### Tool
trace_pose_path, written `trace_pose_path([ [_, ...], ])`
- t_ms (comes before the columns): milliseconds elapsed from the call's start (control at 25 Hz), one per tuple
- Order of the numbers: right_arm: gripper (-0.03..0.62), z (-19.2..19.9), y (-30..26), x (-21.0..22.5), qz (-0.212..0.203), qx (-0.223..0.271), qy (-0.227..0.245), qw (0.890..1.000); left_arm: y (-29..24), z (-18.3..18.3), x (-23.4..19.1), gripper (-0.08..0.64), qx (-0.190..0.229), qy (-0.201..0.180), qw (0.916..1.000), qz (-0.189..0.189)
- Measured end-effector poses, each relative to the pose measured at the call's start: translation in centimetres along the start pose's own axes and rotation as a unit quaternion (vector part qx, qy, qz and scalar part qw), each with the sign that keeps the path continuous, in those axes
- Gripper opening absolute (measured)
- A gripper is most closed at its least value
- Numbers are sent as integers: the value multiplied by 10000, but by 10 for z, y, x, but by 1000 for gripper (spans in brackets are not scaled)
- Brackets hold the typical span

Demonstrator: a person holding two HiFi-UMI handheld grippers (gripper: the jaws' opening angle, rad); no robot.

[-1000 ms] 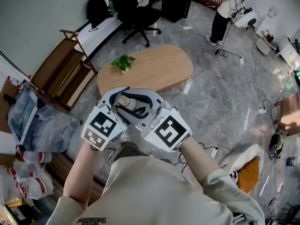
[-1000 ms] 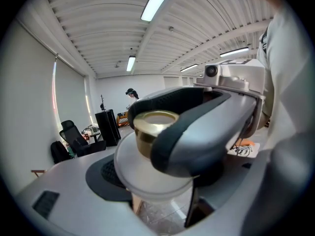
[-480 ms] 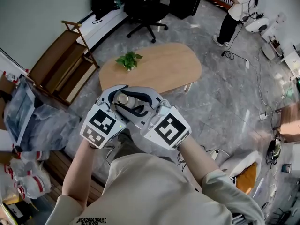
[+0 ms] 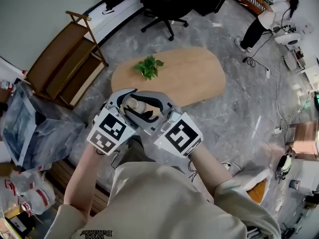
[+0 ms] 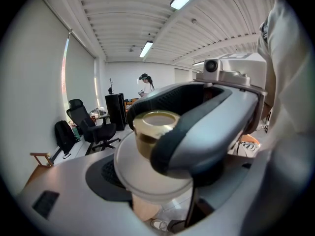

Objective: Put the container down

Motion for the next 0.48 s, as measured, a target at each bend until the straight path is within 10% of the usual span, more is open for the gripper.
trace_pose_path([
  [480,118,-19,-149,96,36,-324,-289,9990,-12,57,-164,333,-167,73,9994,280],
])
Point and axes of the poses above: the fingertips, and each gripper's own axes: y backward along the fingers, x to its right, z out of its underside, the point moved 1 cm from there along y, backward along the fingers, and after that the axes turned 10 degrees about -y, right-handed, at the moved point
